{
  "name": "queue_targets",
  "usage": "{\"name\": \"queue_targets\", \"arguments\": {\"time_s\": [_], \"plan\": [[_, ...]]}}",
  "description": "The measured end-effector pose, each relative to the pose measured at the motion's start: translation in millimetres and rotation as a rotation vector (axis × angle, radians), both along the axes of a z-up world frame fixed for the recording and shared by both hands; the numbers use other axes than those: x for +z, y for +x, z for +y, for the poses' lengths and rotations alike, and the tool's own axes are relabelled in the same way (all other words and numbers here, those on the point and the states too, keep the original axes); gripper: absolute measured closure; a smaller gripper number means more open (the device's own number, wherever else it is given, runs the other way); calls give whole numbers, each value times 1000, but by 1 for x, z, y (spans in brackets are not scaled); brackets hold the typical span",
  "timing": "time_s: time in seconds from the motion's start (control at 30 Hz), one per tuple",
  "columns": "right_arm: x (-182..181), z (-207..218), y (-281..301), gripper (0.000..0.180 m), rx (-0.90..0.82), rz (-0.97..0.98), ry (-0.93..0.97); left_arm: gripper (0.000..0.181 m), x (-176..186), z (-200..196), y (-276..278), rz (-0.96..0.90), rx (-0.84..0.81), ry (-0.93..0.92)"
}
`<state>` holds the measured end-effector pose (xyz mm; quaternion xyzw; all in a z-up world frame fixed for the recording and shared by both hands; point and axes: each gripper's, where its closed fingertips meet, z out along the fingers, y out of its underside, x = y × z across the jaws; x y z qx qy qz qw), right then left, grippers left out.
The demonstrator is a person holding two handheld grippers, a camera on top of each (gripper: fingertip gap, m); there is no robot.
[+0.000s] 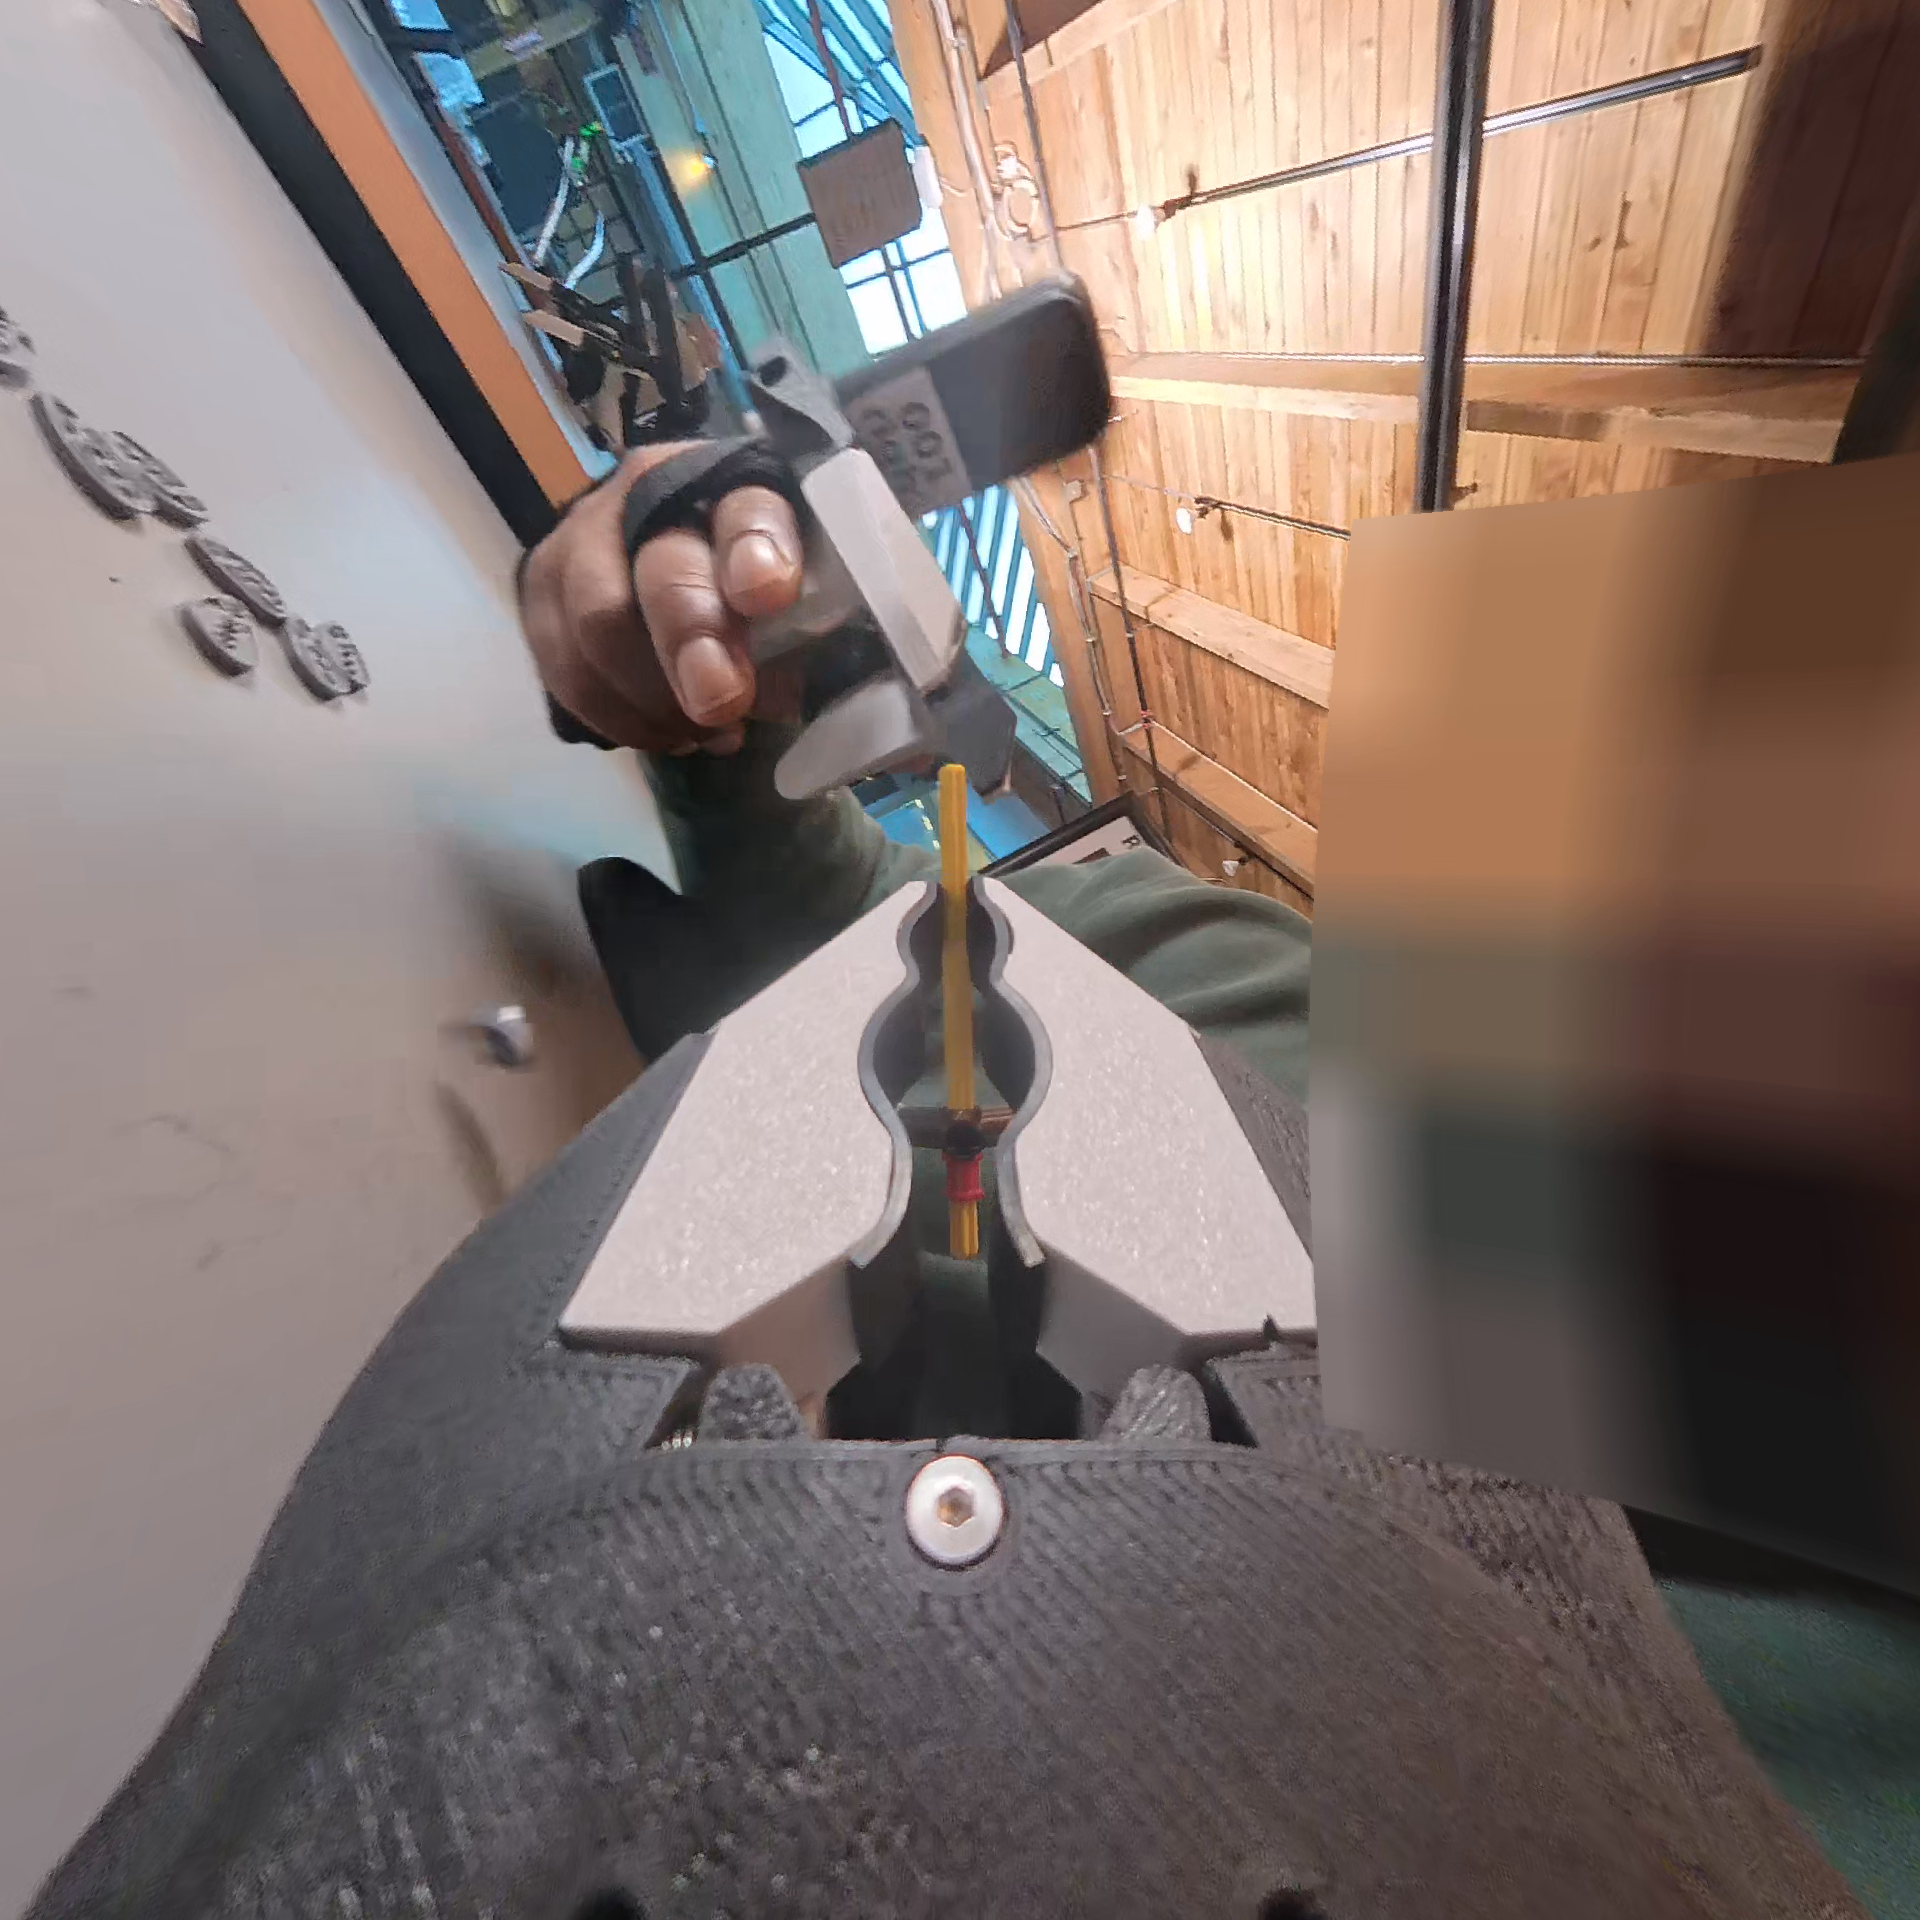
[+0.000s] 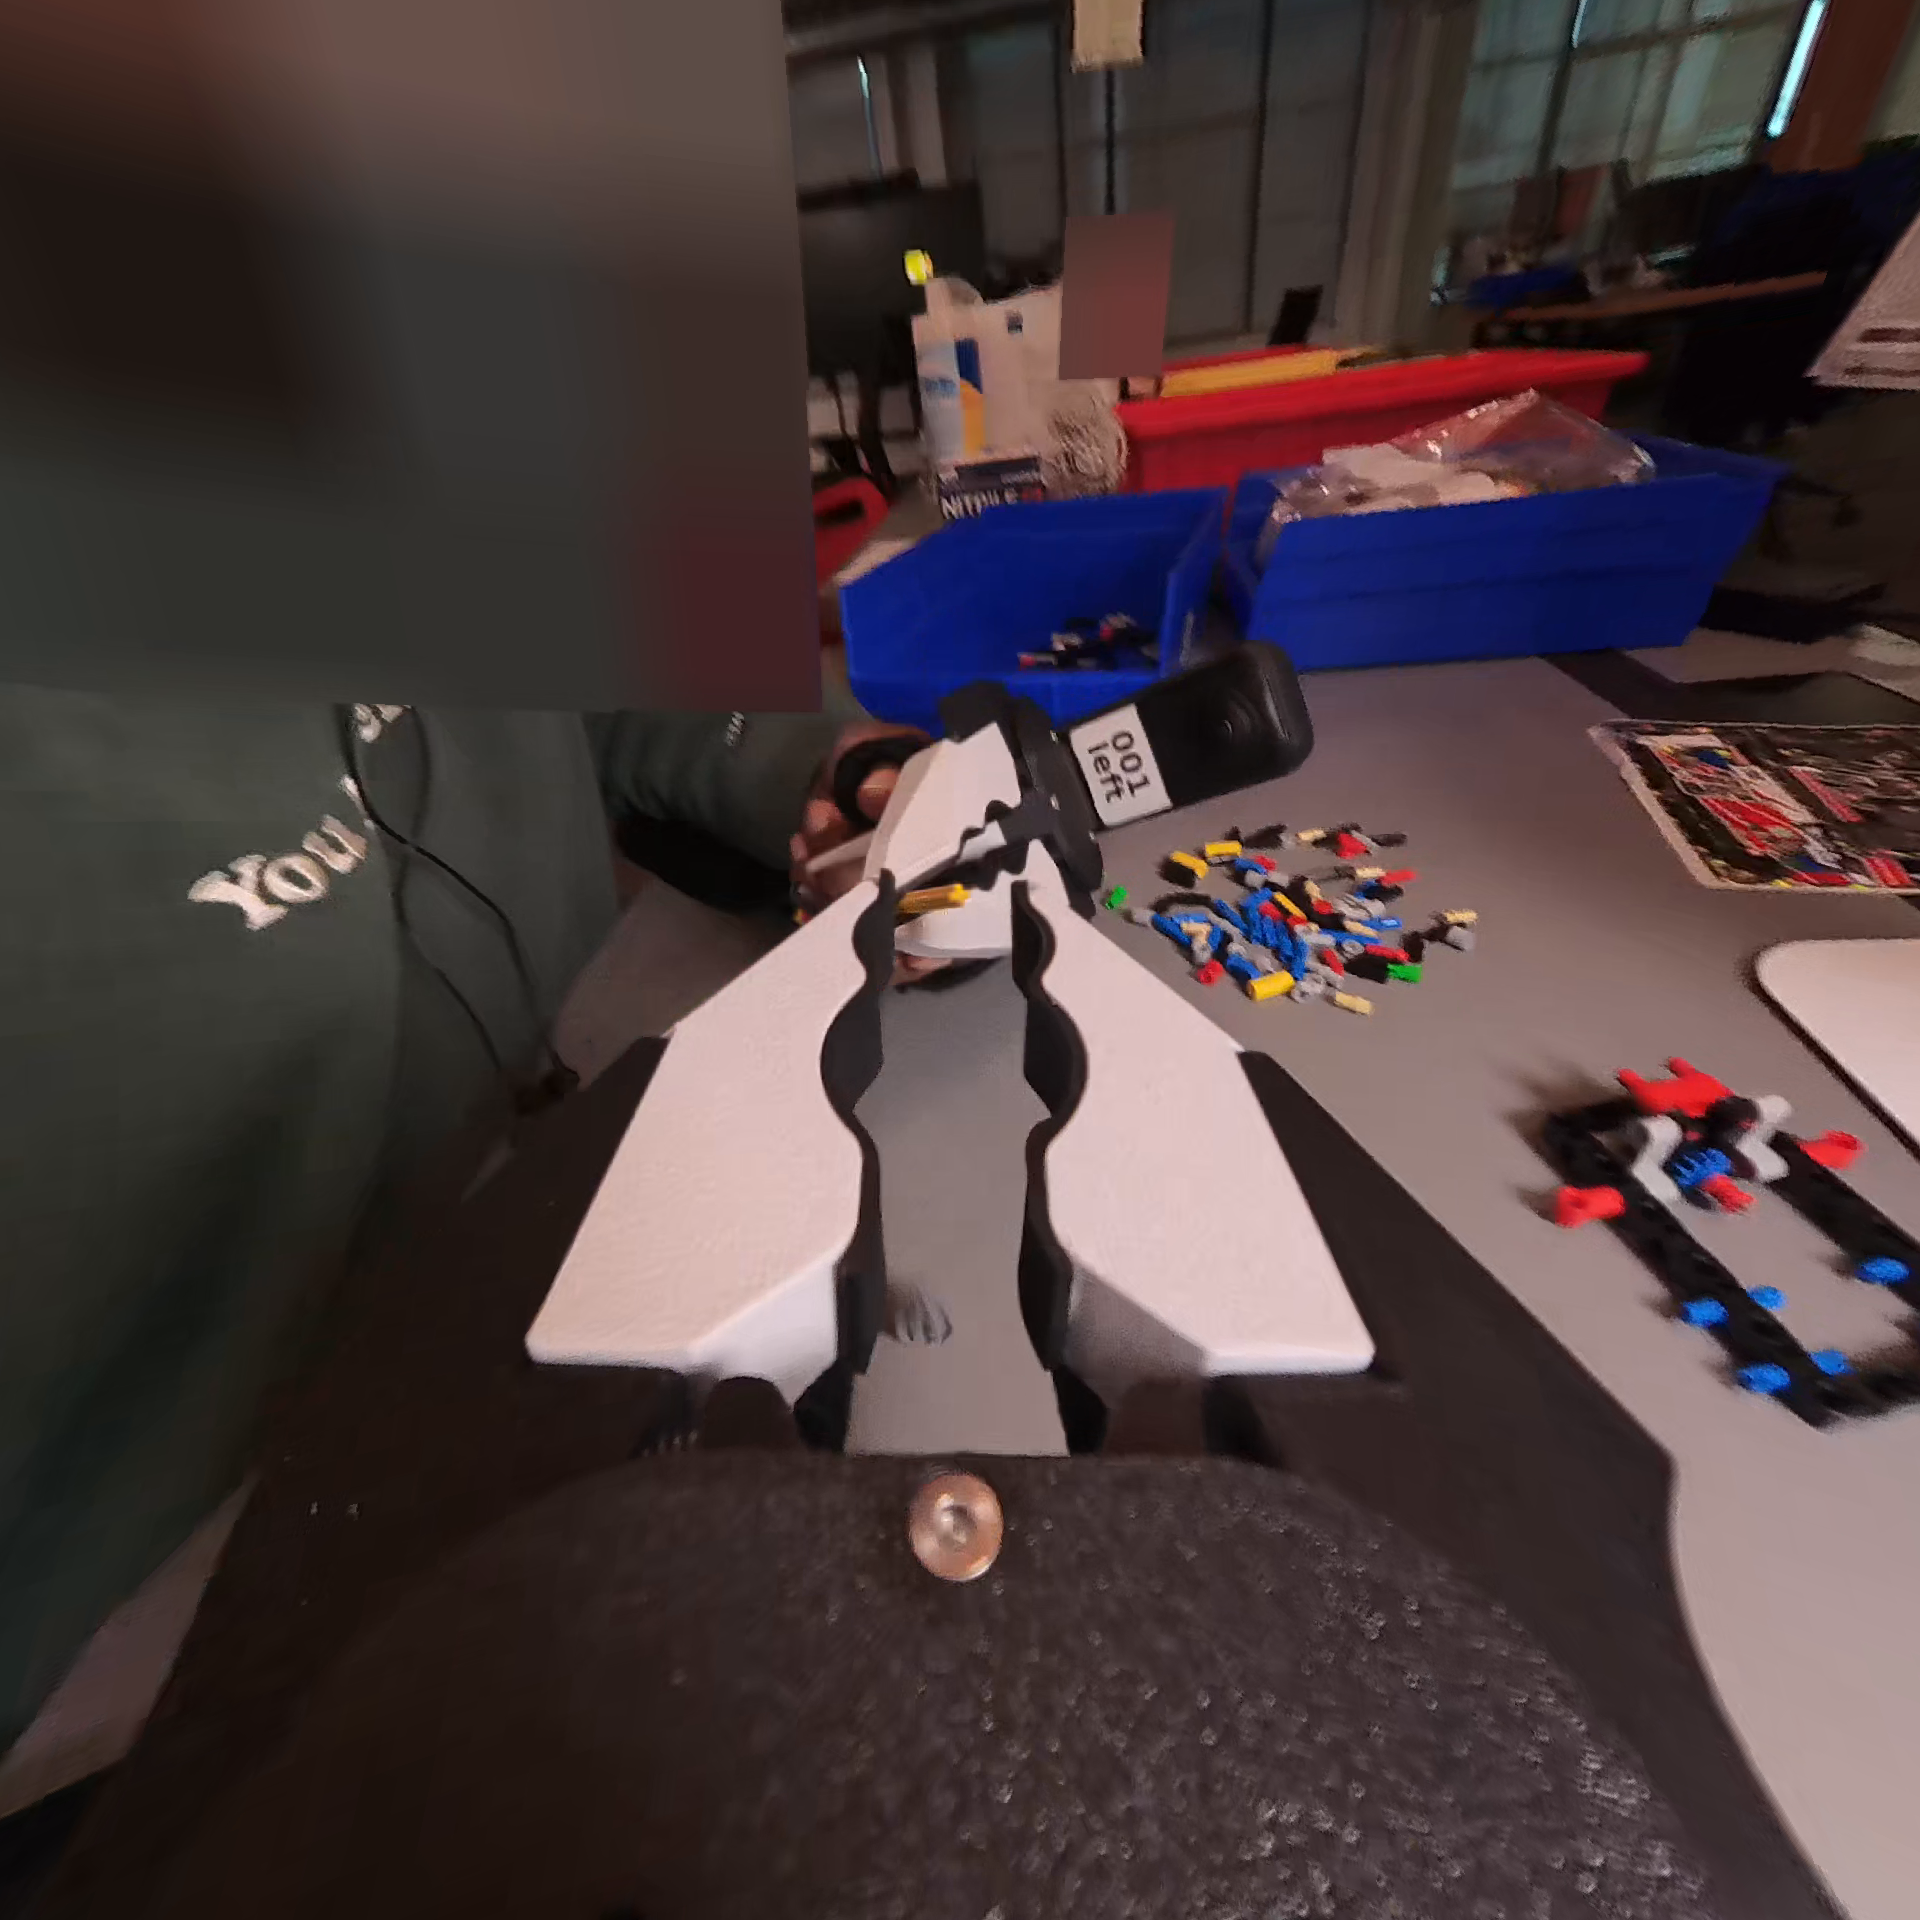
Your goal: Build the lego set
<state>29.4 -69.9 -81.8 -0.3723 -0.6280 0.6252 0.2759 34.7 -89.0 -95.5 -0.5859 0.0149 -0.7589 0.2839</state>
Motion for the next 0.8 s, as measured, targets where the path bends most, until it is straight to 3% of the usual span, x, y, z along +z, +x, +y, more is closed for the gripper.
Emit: {"name": "queue_targets", "arguments": {"time_s": [0.1, 0.2, 0.37, 0.47, 0.63, 0.8], "plan": [[-5, 7, 3, 160, -73, -32, 54, 179, -10, 4, -3, 59, 27, -11], [-37, 14, 10, 162, -134, -186, 223, 179, -19, 12, -15, 156, 94, 1], [-93, -18, 36, 161, -2, -496, 427, 179, -28, 26, -40, 273, 201, 25], [-117, -56, 34, 155, 83, -613, 455, 179, -32, 33, -52, 298, 249, 20], [-126, -106, 8, 150, 158, -587, 459, 179, -35, 40, -71, 329, 315, 30], [-133, -120, -8, 145, 314, -516, 644, 179, -40, 42, -80, 383, 334, 48]]}}
